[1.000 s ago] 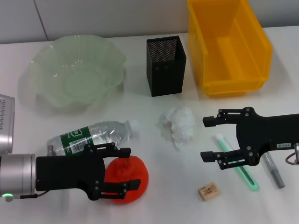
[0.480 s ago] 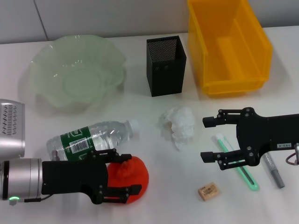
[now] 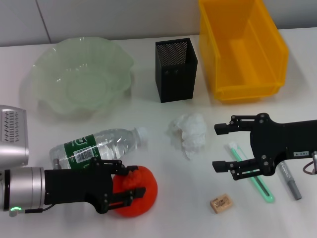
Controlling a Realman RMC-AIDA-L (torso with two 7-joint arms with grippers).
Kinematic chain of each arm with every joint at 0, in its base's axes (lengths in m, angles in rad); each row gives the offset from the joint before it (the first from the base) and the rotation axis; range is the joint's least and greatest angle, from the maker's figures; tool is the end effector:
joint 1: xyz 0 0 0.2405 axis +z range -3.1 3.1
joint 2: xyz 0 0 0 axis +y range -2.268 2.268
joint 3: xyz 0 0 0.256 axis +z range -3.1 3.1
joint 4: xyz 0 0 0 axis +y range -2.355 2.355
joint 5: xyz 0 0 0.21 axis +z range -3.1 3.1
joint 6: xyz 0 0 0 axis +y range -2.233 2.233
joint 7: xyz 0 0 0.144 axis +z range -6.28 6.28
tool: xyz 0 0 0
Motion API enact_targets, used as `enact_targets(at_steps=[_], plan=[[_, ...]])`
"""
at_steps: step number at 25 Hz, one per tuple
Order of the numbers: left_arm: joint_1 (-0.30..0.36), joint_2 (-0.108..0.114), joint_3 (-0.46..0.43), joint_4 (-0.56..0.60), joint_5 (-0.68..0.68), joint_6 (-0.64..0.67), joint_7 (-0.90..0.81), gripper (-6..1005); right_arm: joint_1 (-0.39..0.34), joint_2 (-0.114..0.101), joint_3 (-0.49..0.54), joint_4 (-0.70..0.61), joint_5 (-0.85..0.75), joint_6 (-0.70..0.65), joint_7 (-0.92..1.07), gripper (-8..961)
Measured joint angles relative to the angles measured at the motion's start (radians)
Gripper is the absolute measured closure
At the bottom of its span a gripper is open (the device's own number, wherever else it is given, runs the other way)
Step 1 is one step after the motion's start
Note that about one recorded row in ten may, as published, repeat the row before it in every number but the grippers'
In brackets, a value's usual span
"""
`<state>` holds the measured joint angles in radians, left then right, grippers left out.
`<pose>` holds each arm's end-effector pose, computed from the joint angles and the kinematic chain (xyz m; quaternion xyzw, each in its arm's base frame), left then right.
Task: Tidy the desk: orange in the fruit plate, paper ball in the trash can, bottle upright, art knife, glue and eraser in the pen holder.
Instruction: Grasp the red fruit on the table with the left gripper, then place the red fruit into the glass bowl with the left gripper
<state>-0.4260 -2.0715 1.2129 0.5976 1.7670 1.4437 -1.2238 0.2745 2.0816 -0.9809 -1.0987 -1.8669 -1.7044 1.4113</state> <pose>-0.2655 0.2828 -0.0632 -0.9716 -0.1431 -0.1845 0.0373 0.2505 0.2798 0.0291 -0.9710 0.0981 0.1941 0.0995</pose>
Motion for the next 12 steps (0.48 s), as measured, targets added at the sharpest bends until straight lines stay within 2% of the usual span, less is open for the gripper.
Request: enact_targets(at_steps=[12], plan=[[0.000, 0.001, 0.005, 0.009, 0.001, -0.002, 0.000, 666, 0.000, 0.000, -0.002, -0.003, 0.000, 0.005, 0.002, 128]])
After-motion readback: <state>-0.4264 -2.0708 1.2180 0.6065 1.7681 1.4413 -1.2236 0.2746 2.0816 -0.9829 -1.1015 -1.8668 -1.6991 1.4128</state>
